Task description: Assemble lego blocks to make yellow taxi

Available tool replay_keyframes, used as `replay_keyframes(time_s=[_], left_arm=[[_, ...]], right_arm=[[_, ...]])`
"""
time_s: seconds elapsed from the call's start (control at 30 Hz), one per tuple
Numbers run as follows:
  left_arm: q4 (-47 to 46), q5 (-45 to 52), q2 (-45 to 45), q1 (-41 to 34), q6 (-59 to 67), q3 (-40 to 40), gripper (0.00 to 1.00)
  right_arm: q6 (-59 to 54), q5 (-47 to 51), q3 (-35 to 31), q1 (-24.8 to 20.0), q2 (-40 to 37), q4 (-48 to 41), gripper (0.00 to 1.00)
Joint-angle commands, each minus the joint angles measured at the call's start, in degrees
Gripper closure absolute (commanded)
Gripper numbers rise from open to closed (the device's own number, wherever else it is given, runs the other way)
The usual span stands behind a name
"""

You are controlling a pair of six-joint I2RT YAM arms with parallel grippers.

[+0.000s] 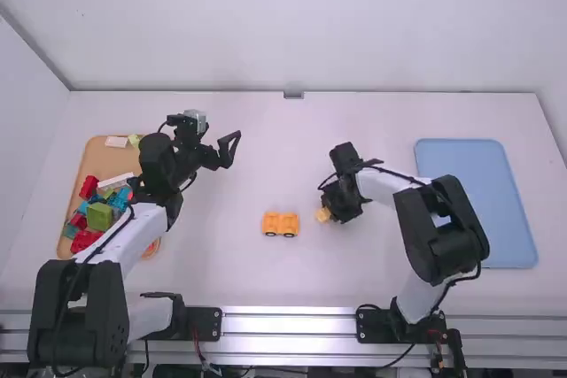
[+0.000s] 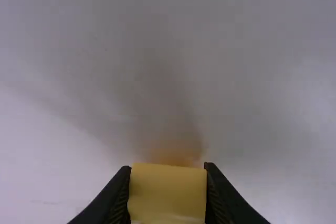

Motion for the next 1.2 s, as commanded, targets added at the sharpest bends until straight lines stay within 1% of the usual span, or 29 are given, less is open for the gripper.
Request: replay_keyframes(time_s=[0.0, 0.1, 0.3, 0.4, 0.53, 0.63, 0.67, 0.7, 0.73, 0.8, 0.83, 0.87, 0.9, 0.97, 1.0, 1.07, 1.17], left_arm=[[-0.17, 0.98, -0.94, -0.15, -0.15, -0.81, 0.01], [-0.42, 1.01, -0.94, -0.15, -0.17, -0.81, 0.01], [-0.68, 1.03, -0.94, -0.15, -0.15, -0.81, 0.01], [-0.68, 1.01, -0.94, -0.15, -0.15, -0.81, 0.01], [-0.83, 1.03, -0.94, -0.15, -0.17, -0.81, 0.01], [-0.9, 1.01, -0.94, -0.15, -0.17, -0.81, 0.01], [-0.9, 1.01, -0.94, -0.15, -0.15, -0.81, 0.01], [-0.96, 1.03, -0.94, -0.15, -0.17, -0.81, 0.01], [-1.07, 1.01, -0.94, -0.15, -0.17, -0.81, 0.01], [-1.22, 1.01, -0.92, -0.15, -0.17, -0.81, 0.01], [-1.25, 1.03, -0.83, -0.15, -0.17, -0.81, 0.01], [-1.16, 1.01, -0.59, -0.15, -0.17, -0.81, 0.01], [-1.07, 1.01, -0.48, -0.15, -0.15, -0.81, 0.01], [-1.03, 1.03, -0.13, -0.15, -0.17, -0.81, 0.01], [-0.98, 1.01, 0.07, -0.15, -0.17, -0.81, 0.01], [-0.81, 1.01, 0.39, -0.15, -0.15, -0.81, 0.01], [-0.81, 1.03, 0.52, -0.15, -0.15, -0.81, 0.01]], right_arm=[[6.62, -2.27, -2.34, -0.24, -0.02, 0.35, 1.0], [11.69, -2.75, -3.65, -0.55, -0.02, 0.61, 1.0], [15.13, -2.58, -3.5, -0.52, -0.02, 0.76, 1.0], [17.4, -2.54, -3.52, -0.52, -0.02, -0.61, 1.0], [16.85, -3.3, -3.52, -1.66, -0.02, -0.79, 1.0], [14.19, -5.97, -3.61, -2.6, -0.02, -0.52, 1.0], [13.88, -6.73, -3.61, -2.99, -0.02, -0.61, 0.91], [12.66, -6.99, -3.65, -3.56, -0.02, -0.76, 0.77], [12.09, -7.1, -3.67, -3.8, -0.02, -0.76, 0.68], [11.52, -6.99, -3.67, -4.02, -0.02, -0.76, 0.64], [11.52, -6.84, -3.67, -3.96, -0.02, -0.74, 0.6], [11.58, -6.86, -3.67, -3.76, -0.02, -0.74, 0.52], [11.58, -6.86, -3.67, -3.58, -0.02, -0.74, 0.5], [11.52, -6.8, -3.67, -3.23, -0.02, -0.72, 0.42], [11.52, -6.71, -3.67, -3.1, -0.02, -0.63, 0.32], [11.54, -6.38, -3.67, -3.13, -0.02, -0.5, 0.01], [11.43, -6.67, -3.67, -3.15, -0.02, -0.76, 0.01]])
